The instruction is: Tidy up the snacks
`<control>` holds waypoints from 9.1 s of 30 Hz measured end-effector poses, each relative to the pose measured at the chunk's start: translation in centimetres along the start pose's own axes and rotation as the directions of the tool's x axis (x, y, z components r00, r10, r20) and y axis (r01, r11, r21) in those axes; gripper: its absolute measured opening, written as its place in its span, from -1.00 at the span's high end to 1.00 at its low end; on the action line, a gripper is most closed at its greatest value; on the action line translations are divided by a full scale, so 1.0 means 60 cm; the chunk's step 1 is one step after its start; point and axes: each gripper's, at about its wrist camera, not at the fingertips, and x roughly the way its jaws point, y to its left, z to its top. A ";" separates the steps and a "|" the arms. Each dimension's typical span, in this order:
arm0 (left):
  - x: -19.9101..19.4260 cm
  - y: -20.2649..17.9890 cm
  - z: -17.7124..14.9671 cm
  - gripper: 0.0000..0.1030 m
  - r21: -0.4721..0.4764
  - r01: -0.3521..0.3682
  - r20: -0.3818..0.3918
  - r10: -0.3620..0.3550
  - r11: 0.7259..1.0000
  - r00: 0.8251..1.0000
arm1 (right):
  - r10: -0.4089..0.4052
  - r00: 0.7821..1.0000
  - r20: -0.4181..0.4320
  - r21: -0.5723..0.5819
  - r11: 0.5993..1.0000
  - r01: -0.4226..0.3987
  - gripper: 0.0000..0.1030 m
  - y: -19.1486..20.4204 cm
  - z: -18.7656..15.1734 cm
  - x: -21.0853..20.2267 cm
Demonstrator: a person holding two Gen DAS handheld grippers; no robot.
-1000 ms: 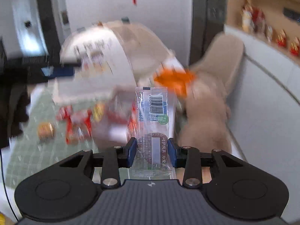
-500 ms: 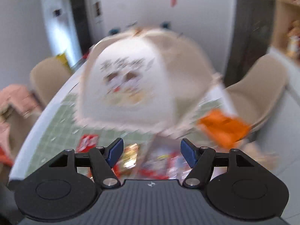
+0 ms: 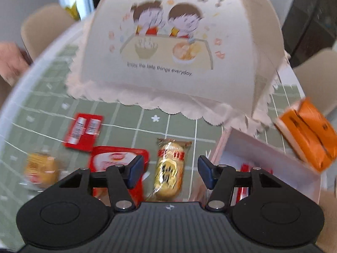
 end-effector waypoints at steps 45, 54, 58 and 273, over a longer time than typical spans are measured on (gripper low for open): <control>0.219 0.149 0.284 0.26 -0.242 -0.005 0.068 0.023 0.970 0.997 | 0.153 0.988 0.013 0.166 0.974 -0.153 -0.20 -0.015 -0.373 -0.240; 0.116 0.104 0.156 0.38 -0.259 0.190 0.091 -0.171 0.947 0.981 | 0.175 0.977 0.125 0.047 0.982 -0.182 -0.26 0.025 -0.276 -0.212; 0.013 0.118 0.085 0.40 -0.371 0.178 0.203 -0.108 0.911 0.973 | 0.224 0.958 0.177 0.099 0.965 -0.244 -0.37 0.054 -0.208 -0.159; 0.000 0.194 0.161 0.30 -0.274 0.133 0.264 -0.059 0.952 0.963 | 0.164 0.985 0.053 0.100 0.981 -0.168 -0.28 -0.029 -0.325 -0.250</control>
